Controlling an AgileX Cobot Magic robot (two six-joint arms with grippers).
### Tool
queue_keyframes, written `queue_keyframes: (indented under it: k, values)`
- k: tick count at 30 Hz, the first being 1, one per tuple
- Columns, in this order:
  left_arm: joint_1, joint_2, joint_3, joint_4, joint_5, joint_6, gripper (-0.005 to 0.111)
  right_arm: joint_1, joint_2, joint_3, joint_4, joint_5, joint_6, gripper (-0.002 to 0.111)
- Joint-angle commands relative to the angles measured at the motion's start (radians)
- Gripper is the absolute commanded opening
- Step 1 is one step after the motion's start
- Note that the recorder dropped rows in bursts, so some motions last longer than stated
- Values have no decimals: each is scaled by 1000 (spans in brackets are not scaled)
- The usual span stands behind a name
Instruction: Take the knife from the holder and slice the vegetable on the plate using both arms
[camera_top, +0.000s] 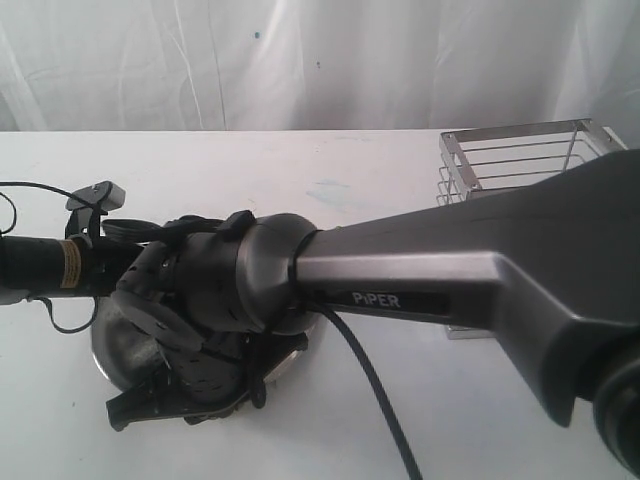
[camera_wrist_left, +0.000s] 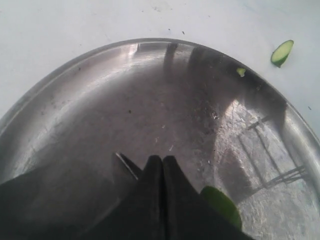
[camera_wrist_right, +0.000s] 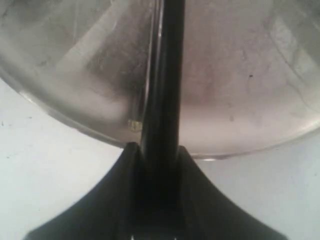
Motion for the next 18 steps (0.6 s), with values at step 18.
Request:
queue_keyframes:
  k: [18]
  values:
    - [-19,13,11,16,-92,59,0,-2,-3,2,4,-25,-57,0]
